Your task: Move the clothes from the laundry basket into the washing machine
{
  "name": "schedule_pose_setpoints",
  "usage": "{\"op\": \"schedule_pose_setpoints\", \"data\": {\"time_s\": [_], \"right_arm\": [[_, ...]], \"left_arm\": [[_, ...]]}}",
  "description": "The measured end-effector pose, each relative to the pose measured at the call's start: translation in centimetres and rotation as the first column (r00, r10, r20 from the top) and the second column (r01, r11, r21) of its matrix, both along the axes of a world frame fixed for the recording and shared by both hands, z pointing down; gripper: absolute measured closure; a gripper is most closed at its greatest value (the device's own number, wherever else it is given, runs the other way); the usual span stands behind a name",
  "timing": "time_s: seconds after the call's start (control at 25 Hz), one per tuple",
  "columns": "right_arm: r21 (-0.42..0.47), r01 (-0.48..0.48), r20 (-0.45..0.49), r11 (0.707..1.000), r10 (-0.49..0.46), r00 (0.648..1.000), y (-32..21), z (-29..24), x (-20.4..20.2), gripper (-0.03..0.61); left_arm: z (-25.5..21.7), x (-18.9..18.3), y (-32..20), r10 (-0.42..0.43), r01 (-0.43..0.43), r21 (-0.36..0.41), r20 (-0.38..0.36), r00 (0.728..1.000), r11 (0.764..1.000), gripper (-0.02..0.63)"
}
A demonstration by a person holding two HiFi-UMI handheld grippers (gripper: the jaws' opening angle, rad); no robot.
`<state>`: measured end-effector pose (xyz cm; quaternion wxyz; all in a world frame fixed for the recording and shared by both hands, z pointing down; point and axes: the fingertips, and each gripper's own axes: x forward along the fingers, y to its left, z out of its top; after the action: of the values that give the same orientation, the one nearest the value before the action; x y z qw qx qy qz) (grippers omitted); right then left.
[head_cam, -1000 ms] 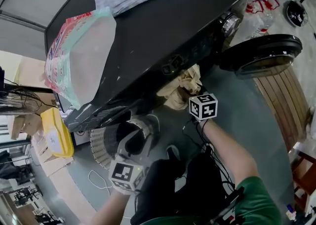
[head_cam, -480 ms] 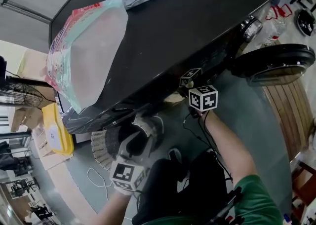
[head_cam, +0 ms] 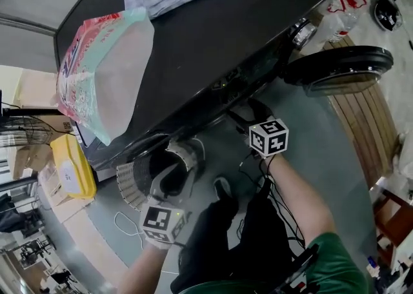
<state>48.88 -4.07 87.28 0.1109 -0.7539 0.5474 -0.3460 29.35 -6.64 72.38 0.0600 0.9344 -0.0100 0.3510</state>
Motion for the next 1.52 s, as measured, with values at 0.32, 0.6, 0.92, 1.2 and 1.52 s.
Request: {"op": "schedule_pose_setpoints", "data": {"time_s": [0.32, 0.6, 0.92, 1.2, 1.52], "right_arm": [[-0.083, 0.037, -0.120, 0.996, -0.047, 0.992, 6.1, -8.2, -2.3, 0.431], [-0.056, 0.076, -0.169, 0.995, -0.085, 0.982, 9.5, -16.6, -5.1, 0.545], [-0.058, 0.088, -0.222, 0.994, -0.099, 0.970, 11.7, -25.0, -7.7, 0.577], [-0.015, 0.054, -0.231, 0.998, -0.056, 0.971, 13.5, -32.5, -9.1, 0.577], [0.048, -0.002, -0.271, 0.999, 0.015, 0.962, 15.7, -41.4, -8.7, 0.577]], "left_arm": [[-6.0, 0.1, 2.5, -0.003, 0.002, -0.034, -0.018, 1.000, 0.999, 0.494], [-11.2, -0.1, 5.4, 0.004, -0.005, -0.040, -0.037, 0.999, 0.999, 0.494], [-18.1, -0.4, 6.1, -0.023, 0.021, -0.029, -0.094, 0.995, 0.999, 0.497], [-23.5, -1.8, 6.4, -0.052, 0.051, -0.013, -0.139, 0.989, 0.999, 0.499], [-29.4, -1.6, 6.4, -0.077, 0.079, -0.003, -0.220, 0.972, 0.997, 0.500]]}}
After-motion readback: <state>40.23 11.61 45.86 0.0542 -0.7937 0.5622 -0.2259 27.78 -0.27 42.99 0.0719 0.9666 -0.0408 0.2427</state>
